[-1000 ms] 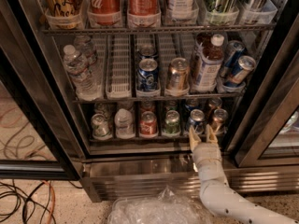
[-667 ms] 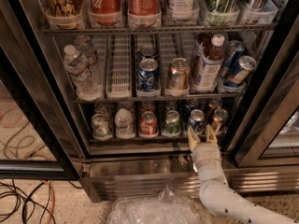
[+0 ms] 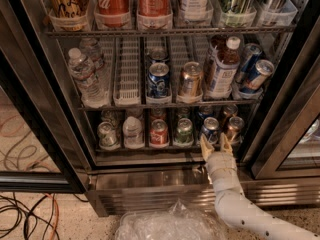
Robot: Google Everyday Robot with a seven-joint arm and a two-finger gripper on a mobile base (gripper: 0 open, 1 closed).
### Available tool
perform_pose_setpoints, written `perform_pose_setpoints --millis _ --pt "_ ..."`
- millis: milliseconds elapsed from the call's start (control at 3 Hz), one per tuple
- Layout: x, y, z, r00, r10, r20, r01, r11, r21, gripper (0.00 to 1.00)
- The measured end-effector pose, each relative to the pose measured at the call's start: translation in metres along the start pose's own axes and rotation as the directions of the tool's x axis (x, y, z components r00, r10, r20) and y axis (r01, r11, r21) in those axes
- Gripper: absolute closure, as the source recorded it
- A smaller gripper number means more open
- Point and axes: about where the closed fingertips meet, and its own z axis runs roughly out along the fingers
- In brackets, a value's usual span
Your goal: Pick pepsi can from bottom shelf of fridge
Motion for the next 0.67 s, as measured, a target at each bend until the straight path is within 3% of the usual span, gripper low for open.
perform_pose_setpoints --millis 667 --pt "0.0042 0.0038 0.0139 1.0 0.017 -0.01 -0.017 0.9994 -0.029 0.42"
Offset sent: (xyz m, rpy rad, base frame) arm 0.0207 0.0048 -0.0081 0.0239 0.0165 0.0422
